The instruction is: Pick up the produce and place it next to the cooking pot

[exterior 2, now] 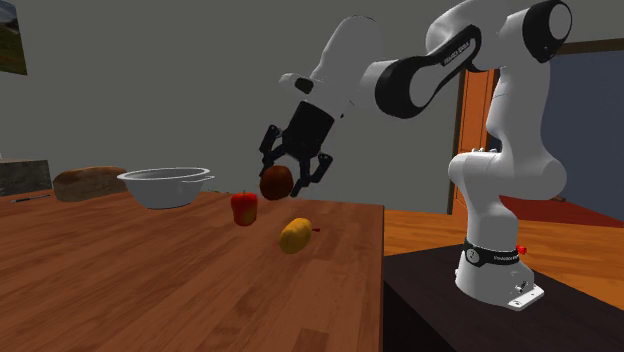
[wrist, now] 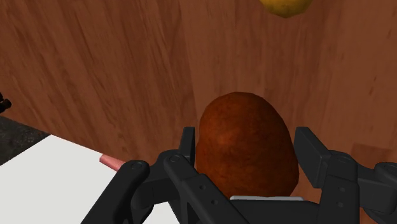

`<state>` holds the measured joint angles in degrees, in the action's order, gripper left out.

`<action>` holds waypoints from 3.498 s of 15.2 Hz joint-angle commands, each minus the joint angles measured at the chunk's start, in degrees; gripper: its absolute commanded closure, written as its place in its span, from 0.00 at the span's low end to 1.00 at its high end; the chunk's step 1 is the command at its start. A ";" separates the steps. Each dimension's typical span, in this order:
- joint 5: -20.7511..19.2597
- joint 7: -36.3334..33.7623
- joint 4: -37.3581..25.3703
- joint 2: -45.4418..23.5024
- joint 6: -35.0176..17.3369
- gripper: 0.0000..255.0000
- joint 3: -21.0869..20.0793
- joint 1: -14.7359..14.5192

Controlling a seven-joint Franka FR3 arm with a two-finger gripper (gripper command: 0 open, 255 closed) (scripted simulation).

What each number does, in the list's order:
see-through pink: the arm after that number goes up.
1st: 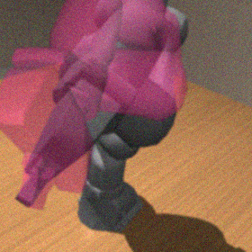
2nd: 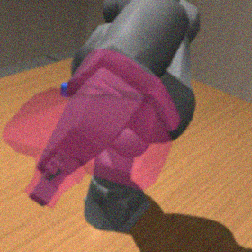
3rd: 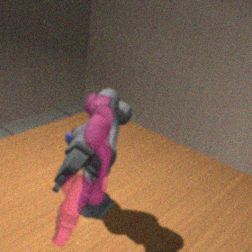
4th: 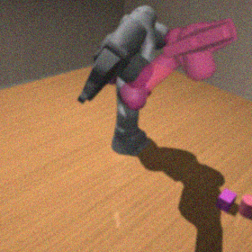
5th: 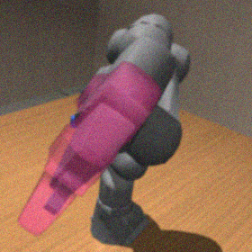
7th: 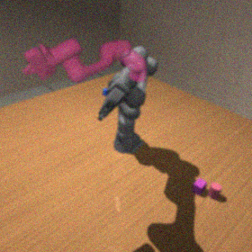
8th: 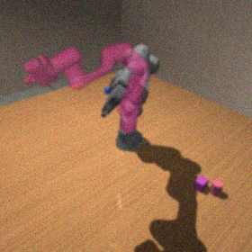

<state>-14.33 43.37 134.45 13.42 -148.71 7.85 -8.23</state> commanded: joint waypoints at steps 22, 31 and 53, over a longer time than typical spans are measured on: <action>19.31 31.76 -19.91 -13.13 5.93 1.00 15.05 3.27; 34.01 48.41 -38.24 -27.99 12.75 1.00 17.71 11.76; 46.17 59.58 -66.29 -52.37 19.96 1.00 14.37 27.83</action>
<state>31.63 102.59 67.25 -38.97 -127.88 22.33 19.71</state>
